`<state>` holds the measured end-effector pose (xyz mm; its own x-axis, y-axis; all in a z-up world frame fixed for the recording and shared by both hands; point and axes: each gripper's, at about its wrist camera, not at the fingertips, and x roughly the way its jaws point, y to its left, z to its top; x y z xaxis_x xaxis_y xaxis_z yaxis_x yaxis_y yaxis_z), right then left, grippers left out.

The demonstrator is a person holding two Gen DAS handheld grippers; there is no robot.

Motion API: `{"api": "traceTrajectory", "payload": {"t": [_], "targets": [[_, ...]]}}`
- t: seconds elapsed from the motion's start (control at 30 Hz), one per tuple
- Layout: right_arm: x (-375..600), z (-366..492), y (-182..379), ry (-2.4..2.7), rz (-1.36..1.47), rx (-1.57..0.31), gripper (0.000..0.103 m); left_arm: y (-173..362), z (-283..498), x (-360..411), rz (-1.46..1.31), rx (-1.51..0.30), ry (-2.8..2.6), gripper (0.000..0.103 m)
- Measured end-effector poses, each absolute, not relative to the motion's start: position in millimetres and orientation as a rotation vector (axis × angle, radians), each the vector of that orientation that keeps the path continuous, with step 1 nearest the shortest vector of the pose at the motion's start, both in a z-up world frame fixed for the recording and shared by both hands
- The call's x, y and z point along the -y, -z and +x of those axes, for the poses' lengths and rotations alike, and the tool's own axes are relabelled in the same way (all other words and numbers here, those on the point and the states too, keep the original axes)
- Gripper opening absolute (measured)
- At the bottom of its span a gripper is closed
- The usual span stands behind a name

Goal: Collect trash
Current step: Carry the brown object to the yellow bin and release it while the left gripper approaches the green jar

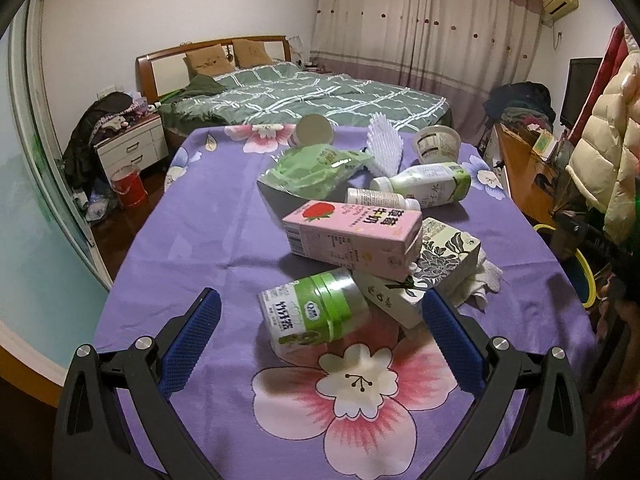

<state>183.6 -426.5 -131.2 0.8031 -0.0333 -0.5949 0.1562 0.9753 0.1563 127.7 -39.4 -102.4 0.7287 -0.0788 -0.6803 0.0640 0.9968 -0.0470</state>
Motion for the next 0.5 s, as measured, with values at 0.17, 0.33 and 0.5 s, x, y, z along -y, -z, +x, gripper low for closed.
{"api": "traceTrajectory", "payload": {"t": [0.17, 0.33, 0.5], "targets": [[486, 192, 147, 0.282, 0.257, -0.671, 0.070, 109, 134, 45, -0.024, -0.773, 0.090, 0.099], [522, 204, 163, 0.392, 0.294, -0.711, 0.075, 114, 140, 52, -0.023, -0.785, 0.101, 0.099], [531, 202, 169, 0.428, 0.341, -0.697, 0.082, 118, 144, 55, -0.017, -0.795, 0.099, 0.099]]}}
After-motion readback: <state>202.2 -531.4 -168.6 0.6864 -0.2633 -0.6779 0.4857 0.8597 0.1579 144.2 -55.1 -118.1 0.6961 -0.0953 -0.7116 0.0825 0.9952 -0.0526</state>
